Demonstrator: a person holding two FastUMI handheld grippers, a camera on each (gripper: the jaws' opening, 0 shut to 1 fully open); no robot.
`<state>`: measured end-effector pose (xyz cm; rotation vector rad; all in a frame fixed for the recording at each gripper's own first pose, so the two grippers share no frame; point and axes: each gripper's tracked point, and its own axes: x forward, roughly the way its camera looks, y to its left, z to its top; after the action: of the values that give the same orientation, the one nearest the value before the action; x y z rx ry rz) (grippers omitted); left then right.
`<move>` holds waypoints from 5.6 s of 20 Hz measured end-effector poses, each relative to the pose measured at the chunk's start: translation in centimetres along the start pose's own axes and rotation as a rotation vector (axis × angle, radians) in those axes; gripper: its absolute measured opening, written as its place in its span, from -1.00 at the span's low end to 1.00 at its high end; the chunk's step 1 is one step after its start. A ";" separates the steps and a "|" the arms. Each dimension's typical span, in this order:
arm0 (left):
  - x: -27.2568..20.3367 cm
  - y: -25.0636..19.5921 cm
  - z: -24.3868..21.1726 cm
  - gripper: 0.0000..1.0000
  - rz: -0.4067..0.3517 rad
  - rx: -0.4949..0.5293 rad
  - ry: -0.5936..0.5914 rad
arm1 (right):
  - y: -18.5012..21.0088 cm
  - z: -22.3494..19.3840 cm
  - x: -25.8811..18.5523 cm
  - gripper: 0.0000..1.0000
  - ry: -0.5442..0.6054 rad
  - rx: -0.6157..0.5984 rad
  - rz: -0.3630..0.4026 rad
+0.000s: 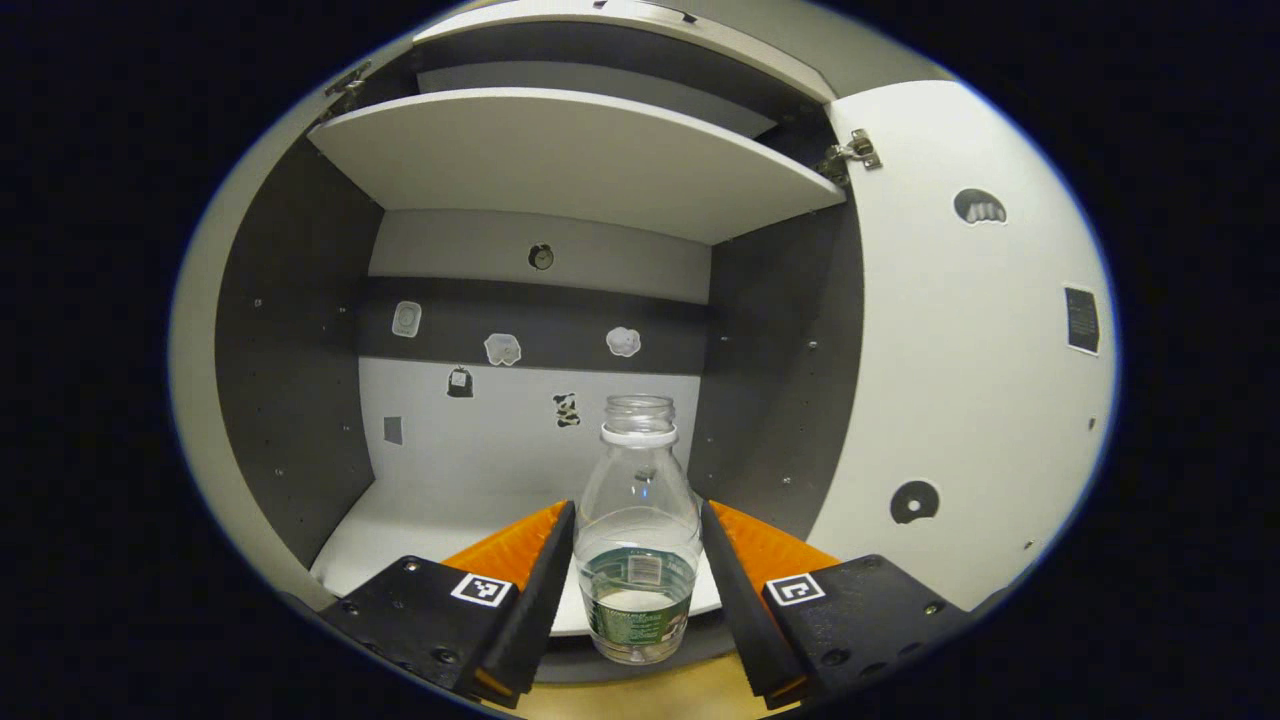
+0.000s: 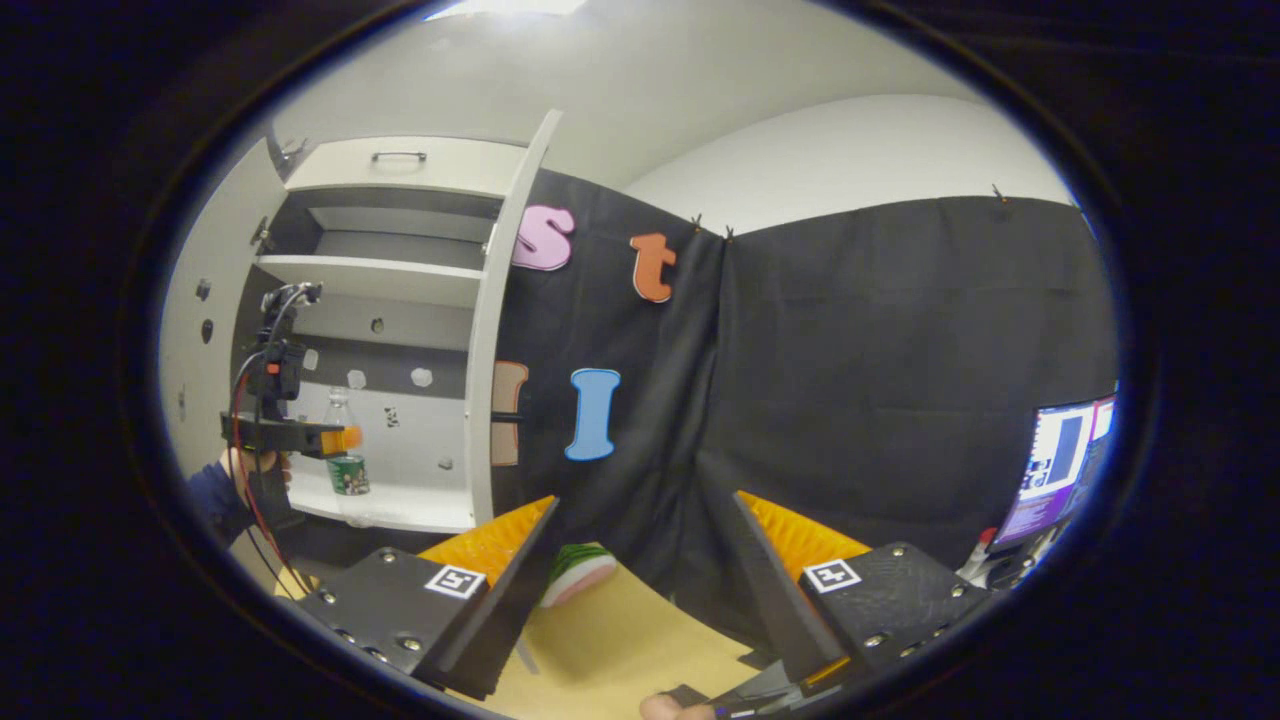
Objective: Grasp the bottle in the cabinet with the left hand and place it on the coaster, then close the right door with the right hand and the left door with the left hand.
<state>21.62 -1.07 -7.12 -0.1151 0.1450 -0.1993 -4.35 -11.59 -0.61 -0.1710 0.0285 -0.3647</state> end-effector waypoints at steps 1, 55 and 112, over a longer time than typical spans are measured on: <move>-0.8 -0.2 -0.3 0.55 -0.012 0.002 -0.002 | 0.2 0.1 0.0 0.99 0.000 0.002 0.016; -17.9 2.8 -33.9 0.58 -0.077 -0.034 0.326 | 3.5 -2.7 0.1 0.99 0.075 -0.030 0.177; -33.8 9.2 5.0 0.91 0.475 0.094 -0.244 | 6.4 -0.3 9.4 0.99 0.032 0.056 0.298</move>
<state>-8.67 15.33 1.12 -0.0090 -0.0821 0.2818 6.68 -9.15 -2.02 -0.1035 0.0740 -0.0708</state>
